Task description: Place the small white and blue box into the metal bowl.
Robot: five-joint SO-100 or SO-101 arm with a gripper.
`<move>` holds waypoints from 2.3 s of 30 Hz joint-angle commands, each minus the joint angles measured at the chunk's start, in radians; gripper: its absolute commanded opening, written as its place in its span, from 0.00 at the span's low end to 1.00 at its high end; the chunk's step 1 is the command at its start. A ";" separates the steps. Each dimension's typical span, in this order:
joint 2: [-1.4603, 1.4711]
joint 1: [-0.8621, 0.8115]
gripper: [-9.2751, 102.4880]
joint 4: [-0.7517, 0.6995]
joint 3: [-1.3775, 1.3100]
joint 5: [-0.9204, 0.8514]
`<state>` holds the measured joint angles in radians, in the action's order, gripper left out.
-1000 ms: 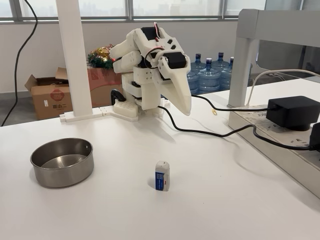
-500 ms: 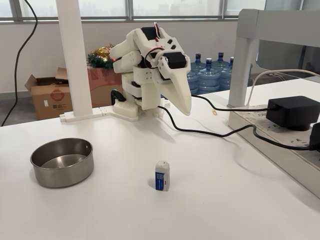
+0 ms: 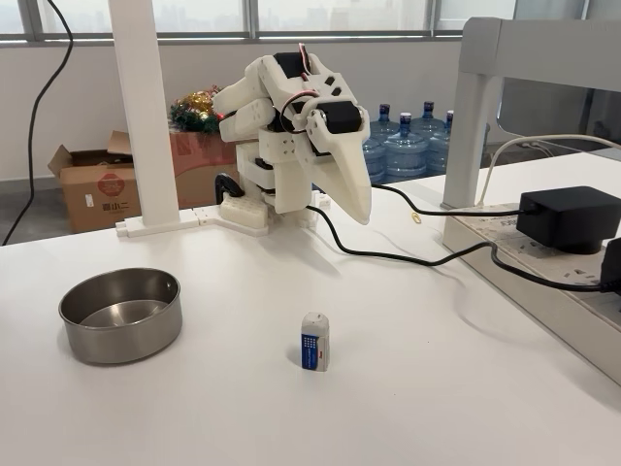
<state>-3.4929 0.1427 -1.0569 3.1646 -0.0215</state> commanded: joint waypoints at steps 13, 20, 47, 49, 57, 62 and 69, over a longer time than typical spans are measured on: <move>-0.017 -0.002 0.04 -0.005 0.052 0.009; -0.017 -0.002 0.04 -0.005 0.052 0.009; -0.009 -0.321 0.04 0.308 0.052 0.986; 0.005 -0.336 0.04 0.307 0.052 1.206; 0.336 -0.365 0.04 0.552 0.061 1.546; 0.680 -0.387 0.04 0.942 0.054 1.546; 1.017 -0.387 0.04 1.339 0.051 1.546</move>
<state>-2.5740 -0.2408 0.1396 3.1631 1.5156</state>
